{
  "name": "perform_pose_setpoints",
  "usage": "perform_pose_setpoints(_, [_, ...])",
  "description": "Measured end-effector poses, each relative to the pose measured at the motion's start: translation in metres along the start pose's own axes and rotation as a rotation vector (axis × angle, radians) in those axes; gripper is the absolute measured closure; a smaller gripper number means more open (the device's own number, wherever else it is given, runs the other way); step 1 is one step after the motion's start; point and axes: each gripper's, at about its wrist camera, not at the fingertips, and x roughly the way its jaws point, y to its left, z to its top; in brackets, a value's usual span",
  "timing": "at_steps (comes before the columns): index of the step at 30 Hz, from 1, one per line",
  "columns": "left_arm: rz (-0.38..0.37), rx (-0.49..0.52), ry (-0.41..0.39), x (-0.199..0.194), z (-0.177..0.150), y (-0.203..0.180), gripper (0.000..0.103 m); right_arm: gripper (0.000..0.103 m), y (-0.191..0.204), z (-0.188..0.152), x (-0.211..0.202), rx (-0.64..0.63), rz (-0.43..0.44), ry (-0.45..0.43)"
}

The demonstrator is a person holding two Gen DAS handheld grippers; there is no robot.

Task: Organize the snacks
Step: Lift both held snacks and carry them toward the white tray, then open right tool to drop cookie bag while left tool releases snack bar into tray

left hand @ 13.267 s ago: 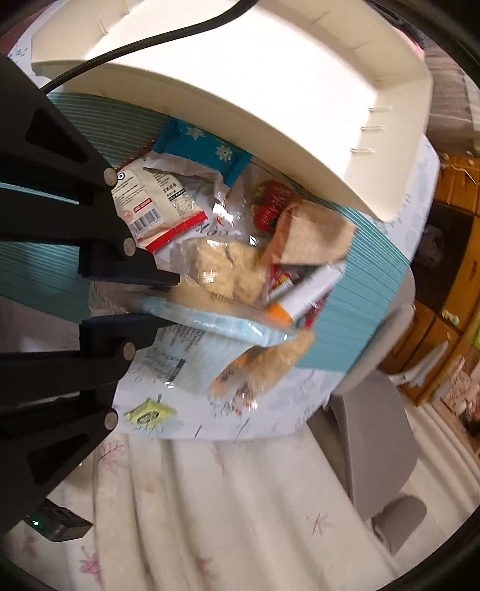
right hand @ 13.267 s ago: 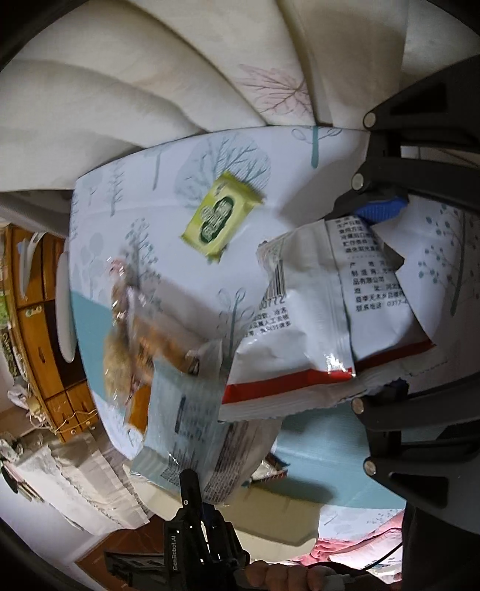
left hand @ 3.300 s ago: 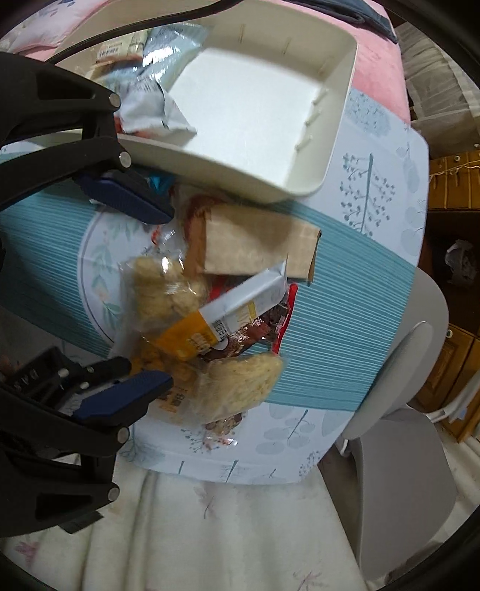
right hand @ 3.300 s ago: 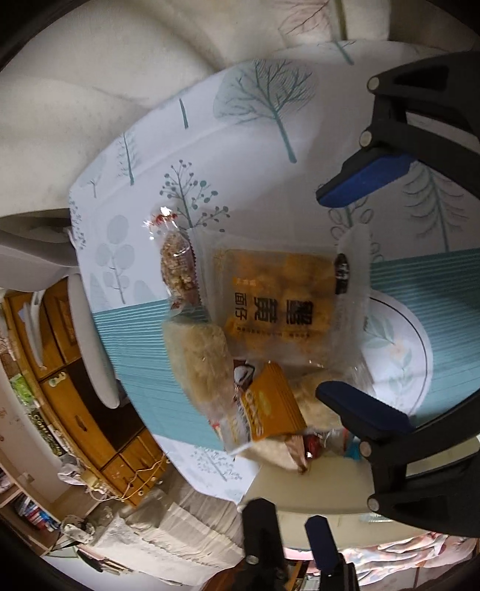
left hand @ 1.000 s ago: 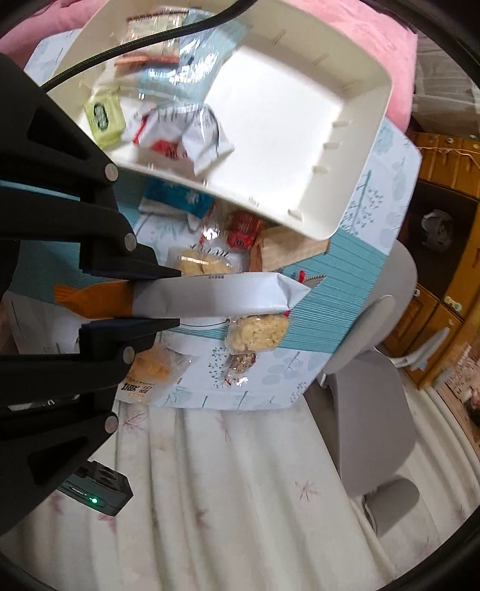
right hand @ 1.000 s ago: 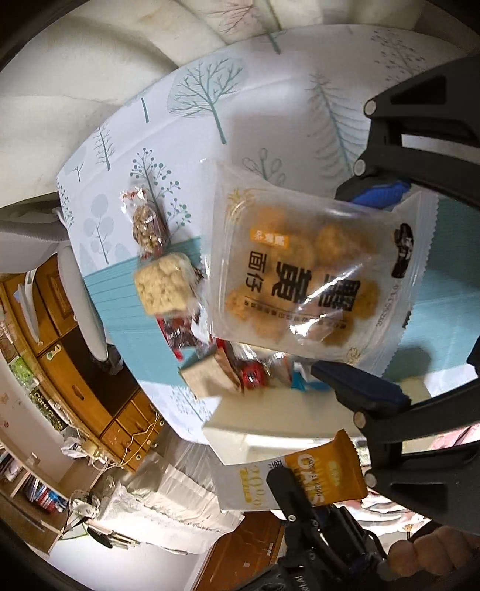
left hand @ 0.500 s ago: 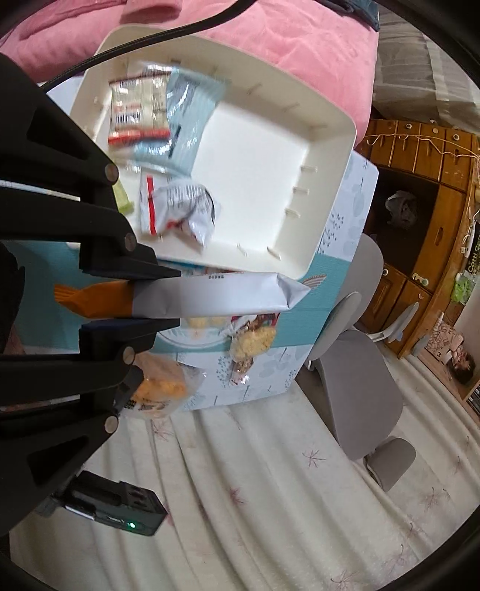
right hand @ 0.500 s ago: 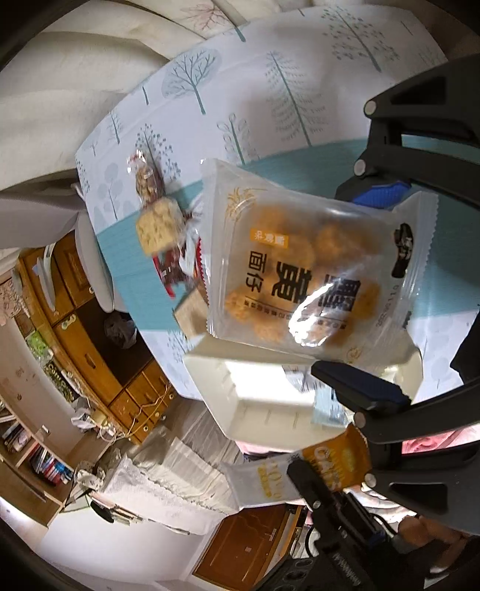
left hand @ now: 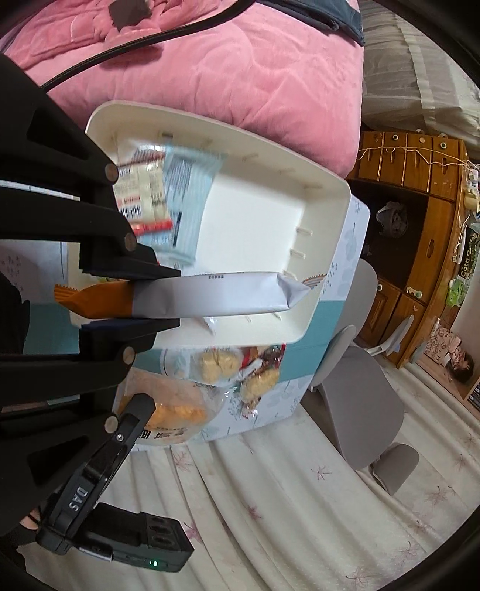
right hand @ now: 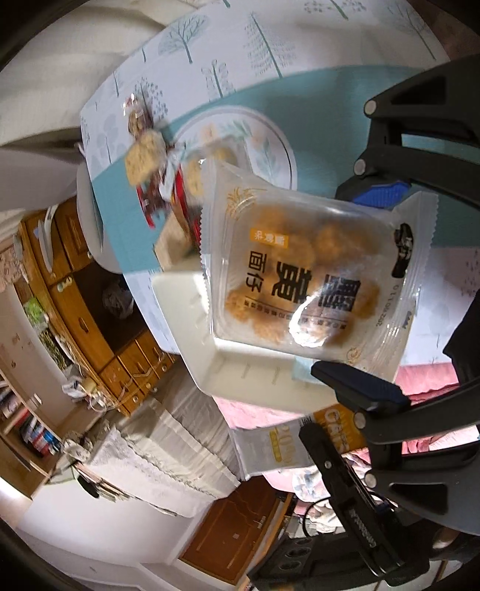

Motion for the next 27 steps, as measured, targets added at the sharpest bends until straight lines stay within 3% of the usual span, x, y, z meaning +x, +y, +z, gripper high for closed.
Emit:
perform_pose_setpoints(9, [0.040,-0.005,0.005,-0.008,-0.006,0.031,0.087,0.028,0.043,-0.018,0.021,-0.074,0.044,0.030])
perform_pose_setpoints(12, [0.064,-0.009,0.002,-0.009,-0.008,0.035,0.069,0.024,0.048,-0.021,0.028,-0.080,0.059,0.045])
perform_pose_setpoints(14, [0.081,-0.020,0.004,-0.009,-0.009,0.036,0.047,0.024,0.048,-0.023,0.033,-0.079,0.054,0.070])
perform_pose_setpoints(18, [0.102,-0.011,0.024,-0.005,-0.011,0.032,0.040,0.011,0.043,-0.028,0.031,-0.057,0.041,0.052])
perform_pose_setpoints(20, [0.113,-0.004,0.034,-0.001,-0.013,0.026,0.033,0.010,0.034,-0.029,0.027,-0.036,0.031,0.044])
perform_pose_setpoints(27, [0.135,0.038,0.071,0.011,-0.016,-0.012,0.030,0.010,-0.001,-0.025,0.008,0.052,0.007,0.007])
